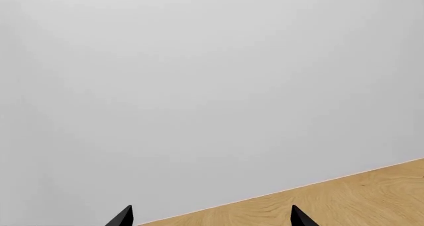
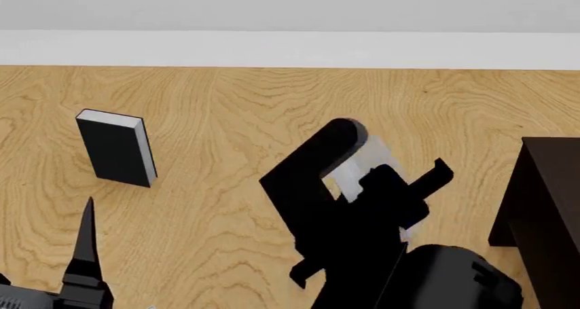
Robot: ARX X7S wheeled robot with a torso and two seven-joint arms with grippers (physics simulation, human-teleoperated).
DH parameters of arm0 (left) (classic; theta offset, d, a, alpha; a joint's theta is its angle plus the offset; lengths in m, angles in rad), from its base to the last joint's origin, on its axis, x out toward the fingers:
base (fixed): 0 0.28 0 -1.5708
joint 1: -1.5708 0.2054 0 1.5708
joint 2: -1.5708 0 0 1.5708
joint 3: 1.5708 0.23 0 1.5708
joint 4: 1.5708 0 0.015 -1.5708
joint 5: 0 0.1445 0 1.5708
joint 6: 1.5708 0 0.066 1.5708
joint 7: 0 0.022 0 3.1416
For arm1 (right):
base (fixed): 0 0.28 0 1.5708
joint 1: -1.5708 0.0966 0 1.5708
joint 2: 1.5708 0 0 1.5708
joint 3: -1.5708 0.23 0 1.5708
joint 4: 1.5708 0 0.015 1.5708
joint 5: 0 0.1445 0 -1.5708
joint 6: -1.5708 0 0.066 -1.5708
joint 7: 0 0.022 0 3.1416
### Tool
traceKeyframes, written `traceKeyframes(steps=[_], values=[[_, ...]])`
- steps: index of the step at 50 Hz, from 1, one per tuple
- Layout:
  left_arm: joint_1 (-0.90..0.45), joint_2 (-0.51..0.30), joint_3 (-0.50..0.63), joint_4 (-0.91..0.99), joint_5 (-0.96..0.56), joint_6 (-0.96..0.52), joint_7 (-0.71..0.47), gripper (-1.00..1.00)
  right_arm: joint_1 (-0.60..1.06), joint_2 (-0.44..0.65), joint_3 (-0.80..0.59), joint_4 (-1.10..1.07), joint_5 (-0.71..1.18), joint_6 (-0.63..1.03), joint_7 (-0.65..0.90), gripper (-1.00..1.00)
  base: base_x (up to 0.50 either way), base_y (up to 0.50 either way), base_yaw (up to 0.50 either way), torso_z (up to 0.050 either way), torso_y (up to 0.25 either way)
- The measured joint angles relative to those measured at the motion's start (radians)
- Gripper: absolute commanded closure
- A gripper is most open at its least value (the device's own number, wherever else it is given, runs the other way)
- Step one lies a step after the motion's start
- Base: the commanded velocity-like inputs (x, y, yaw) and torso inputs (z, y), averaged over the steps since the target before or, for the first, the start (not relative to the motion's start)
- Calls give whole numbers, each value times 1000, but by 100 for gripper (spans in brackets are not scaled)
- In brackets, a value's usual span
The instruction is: Pick up the book on the right and place it on the cabinet shelf.
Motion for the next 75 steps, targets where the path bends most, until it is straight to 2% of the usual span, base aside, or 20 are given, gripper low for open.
traceKeyframes(steps=[16, 40, 75], values=[[5, -4, -16, 4, -23, 6, 0, -100, 3, -135, -132, 169, -160, 37, 113, 100, 0, 0, 0, 0, 1], [6, -6, -20, 12, -31, 3, -5, -100, -64, -272, -256, 393, -333, 40, 258, 100, 0, 0, 0, 1, 2], [7, -10, -21, 10, -40, 12, -4, -100, -113, -397, -351, 780, -477, -137, 225, 100, 0, 0, 0, 0, 1]])
